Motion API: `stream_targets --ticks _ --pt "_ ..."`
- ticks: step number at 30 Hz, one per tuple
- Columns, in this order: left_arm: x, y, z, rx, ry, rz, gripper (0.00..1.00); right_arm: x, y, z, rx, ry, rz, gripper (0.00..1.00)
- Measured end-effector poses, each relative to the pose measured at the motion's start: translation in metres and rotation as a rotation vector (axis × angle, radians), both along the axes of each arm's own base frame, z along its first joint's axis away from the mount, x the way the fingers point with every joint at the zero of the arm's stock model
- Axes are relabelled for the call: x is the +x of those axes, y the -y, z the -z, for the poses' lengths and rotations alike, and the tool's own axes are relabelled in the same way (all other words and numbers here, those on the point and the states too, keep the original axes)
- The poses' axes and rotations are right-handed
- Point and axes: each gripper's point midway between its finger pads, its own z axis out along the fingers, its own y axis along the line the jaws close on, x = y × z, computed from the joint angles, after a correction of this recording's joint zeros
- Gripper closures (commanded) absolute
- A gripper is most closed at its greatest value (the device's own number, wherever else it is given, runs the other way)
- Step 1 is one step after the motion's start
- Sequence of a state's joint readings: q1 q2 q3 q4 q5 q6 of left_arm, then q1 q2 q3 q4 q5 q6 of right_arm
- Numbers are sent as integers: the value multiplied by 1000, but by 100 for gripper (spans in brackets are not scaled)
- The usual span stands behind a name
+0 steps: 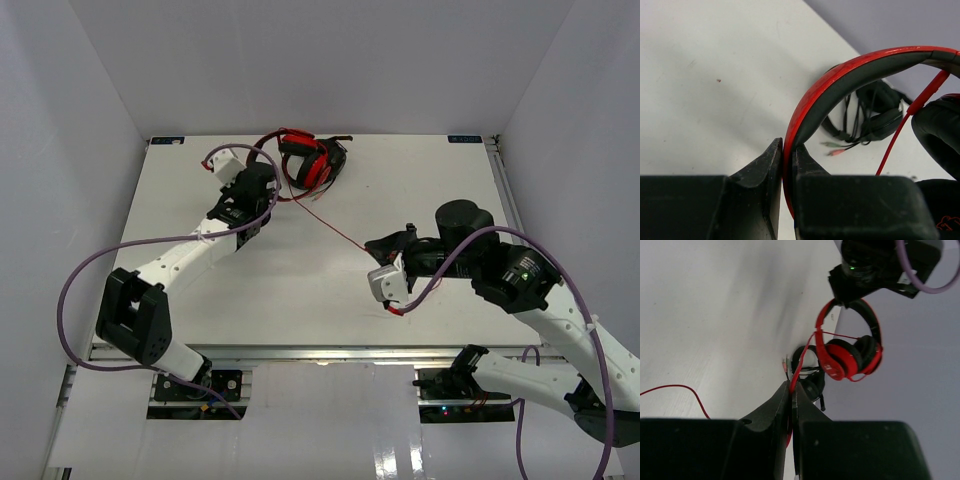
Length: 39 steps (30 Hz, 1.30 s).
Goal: Wrap the headphones
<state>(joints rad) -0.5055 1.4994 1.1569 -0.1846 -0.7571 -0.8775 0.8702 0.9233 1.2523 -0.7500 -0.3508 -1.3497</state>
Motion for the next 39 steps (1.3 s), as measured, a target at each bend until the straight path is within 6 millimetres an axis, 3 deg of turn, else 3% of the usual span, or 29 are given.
stream_targets --ticks 6,15,18,28,32,39 --pt "-20 18 34 136 -88 115 100 23 -2 -23 54 73 92 92" --pt "-69 80 64 340 -122 502 100 66 2 -49 153 161 261 92" --pt "-88 95 54 339 -75 640 100 78 3 -41 153 146 295 92" --pt "-133 130 -29 208 200 943 100 114 21 28 113 -87 411 92" --pt "-147 135 -38 191 234 1011 100 124 31 28 156 -144 450 92" --pt "-161 137 -21 184 207 1078 100 136 42 26 230 -232 501 92"
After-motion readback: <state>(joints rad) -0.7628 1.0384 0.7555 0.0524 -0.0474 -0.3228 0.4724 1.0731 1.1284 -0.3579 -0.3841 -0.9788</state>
